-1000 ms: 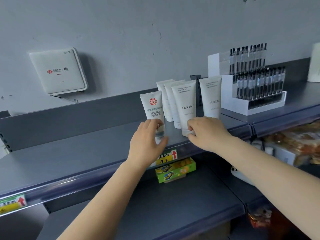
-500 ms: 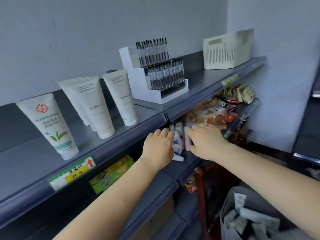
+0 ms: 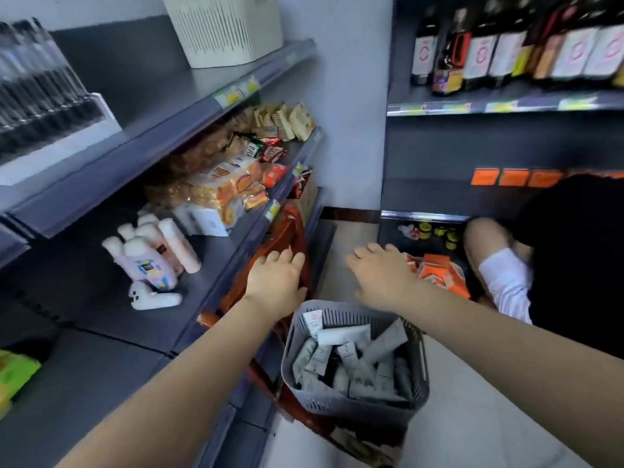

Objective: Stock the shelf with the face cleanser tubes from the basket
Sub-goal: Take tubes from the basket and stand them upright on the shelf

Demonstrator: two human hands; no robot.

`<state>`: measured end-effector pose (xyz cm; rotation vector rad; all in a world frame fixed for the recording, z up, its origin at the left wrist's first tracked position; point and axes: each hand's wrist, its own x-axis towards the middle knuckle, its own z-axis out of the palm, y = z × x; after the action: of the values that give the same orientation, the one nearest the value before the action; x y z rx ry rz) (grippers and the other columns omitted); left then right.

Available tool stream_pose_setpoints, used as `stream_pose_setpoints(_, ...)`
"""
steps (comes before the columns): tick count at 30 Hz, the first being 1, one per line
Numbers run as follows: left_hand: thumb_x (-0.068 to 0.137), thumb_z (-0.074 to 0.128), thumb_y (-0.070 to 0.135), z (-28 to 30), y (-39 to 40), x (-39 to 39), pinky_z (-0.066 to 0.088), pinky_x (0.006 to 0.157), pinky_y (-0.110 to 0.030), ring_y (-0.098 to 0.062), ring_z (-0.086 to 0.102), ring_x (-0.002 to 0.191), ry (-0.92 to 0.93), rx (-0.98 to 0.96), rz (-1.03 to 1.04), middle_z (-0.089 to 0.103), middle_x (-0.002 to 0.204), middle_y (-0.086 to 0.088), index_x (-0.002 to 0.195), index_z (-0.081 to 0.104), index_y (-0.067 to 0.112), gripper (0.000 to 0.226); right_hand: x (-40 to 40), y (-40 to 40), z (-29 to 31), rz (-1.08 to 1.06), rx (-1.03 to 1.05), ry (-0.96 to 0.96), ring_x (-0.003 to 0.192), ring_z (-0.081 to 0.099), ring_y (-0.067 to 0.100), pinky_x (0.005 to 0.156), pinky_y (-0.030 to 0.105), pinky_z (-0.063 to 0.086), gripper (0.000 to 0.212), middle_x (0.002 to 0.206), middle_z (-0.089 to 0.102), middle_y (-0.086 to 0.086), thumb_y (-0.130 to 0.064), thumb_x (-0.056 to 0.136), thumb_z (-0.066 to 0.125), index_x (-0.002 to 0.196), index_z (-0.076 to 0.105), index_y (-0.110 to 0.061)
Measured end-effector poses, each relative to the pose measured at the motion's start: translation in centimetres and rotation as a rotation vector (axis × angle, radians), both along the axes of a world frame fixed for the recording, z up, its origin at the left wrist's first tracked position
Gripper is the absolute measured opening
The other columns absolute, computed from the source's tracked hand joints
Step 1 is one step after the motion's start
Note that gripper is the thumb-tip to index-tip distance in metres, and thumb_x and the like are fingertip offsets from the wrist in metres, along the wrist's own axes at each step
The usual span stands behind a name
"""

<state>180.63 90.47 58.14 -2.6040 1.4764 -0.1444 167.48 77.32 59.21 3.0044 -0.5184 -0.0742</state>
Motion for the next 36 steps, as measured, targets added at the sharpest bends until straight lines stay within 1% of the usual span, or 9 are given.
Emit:
stream_pose_setpoints(7,0.088,0.053,0.042,-7.2,-4.3,-0.7,0.037,0.097,-0.039,-0.027,0.043,0.123,0.173,0.148,-0.081,0.045,0.133,-0.004,0.134,0.036,0.018,0.055,-2.5,-3.8,-6.5,-0.164,0.164,0.131,0.117,0.045,0.028,0.085,0.037,0.037,0.039,0.125,0.049,0.008,-0.031,0.087,0.053,0.120,0.046,-0.012)
stream_pose_setpoints(10,0.088,0.052,0.042,-10.7,-5.0,-0.3,0.041,0.091,-0.038,-0.026,0.046,0.119,0.249,0.207,-0.109,0.046,0.130,-0.003,0.133,0.038,0.018,0.053,-2.5,-4.7,-10.0,-0.278,0.414,0.148,0.114,0.049,0.029,0.076,0.031,0.037,0.040,0.121,0.050,0.009,-0.035,0.087,0.055,0.117,0.047,-0.009)
stream_pose_setpoints(14,0.087,0.053,0.039,-15.9,-5.9,0.8,0.046,0.083,-0.037,-0.025,0.051,0.114,0.403,0.256,-0.100,0.051,0.126,-0.002,0.130,0.042,0.018,0.049,-2.3,-5.4,-15.7,-0.521,0.771,0.174,0.114,0.052,0.025,0.082,0.030,0.043,0.048,0.130,0.051,0.008,-0.034,0.088,0.054,0.129,0.047,-0.010)
stream_pose_setpoints(18,0.088,0.053,0.038,-21.6,-7.1,2.0,0.045,0.084,-0.038,-0.027,0.051,0.112,0.496,0.342,-0.107,0.051,0.123,-0.004,0.126,0.044,0.017,0.044,-1.8,-5.6,-22.7,-0.690,0.951,0.245,0.090,0.053,0.024,0.063,0.028,0.035,0.032,0.103,0.056,0.011,-0.029,0.086,0.057,0.107,0.051,-0.005)
stream_pose_setpoints(23,0.089,0.053,0.038,-29.1,-8.8,3.8,0.044,0.083,-0.038,-0.026,0.049,0.114,0.529,0.381,-0.096,0.049,0.127,-0.004,0.130,0.041,0.019,0.047,-0.7,-5.7,-30.1,-0.955,1.189,0.193,0.106,0.052,0.025,0.072,0.022,0.034,0.050,0.120,0.052,0.013,-0.026,0.089,0.058,0.131,0.041,-0.003)
stream_pose_setpoints(28,0.088,0.057,0.032,-36.2,-10.9,5.7,0.047,0.086,-0.037,-0.026,0.048,0.115,0.597,0.302,-0.077,0.049,0.129,-0.007,0.128,0.045,0.013,0.045,0.0,-6.4,-38.3,-1.330,1.301,-0.168,0.079,0.051,0.019,0.055,0.023,0.036,0.023,0.078,0.050,-0.001,-0.026,0.084,0.065,0.093,0.052,-0.010)
stream_pose_setpoints(30,0.086,0.058,0.030,-38.9,-11.8,6.1,0.046,0.088,-0.038,-0.026,0.047,0.115,0.597,0.266,-0.080,0.050,0.127,-0.009,0.127,0.046,0.013,0.046,0.4,-6.6,-41.1,-1.387,1.276,-0.381,0.093,0.058,0.022,0.067,0.024,0.045,0.039,0.091,0.061,0.001,-0.030,0.078,0.069,0.107,0.056,-0.008)
stream_pose_setpoints(32,0.085,0.060,0.028,-41.1,-12.8,6.3,0.044,0.089,-0.037,-0.028,0.048,0.114,0.600,0.239,-0.079,0.051,0.126,-0.010,0.126,0.047,0.012,0.046,1.1,-6.8,-43.4,-1.430,1.274,-0.549,0.106,0.059,0.022,0.090,0.035,0.049,0.062,0.114,0.064,0.003,-0.040,0.068,0.071,0.121,0.055,-0.012)
stream_pose_setpoints(36,0.086,0.057,0.023,-44.7,-14.7,6.8,0.041,0.089,-0.035,-0.030,0.049,0.113,0.618,0.167,-0.070,0.053,0.124,-0.012,0.124,0.049,0.009,0.041,2.7,-7.4,-45.7,-1.495,1.372,-0.854,0.112,0.054,0.017,0.097,0.030,0.043,0.055,0.123,0.057,0.004,-0.016,0.082,0.068,0.132,0.047,-0.006)
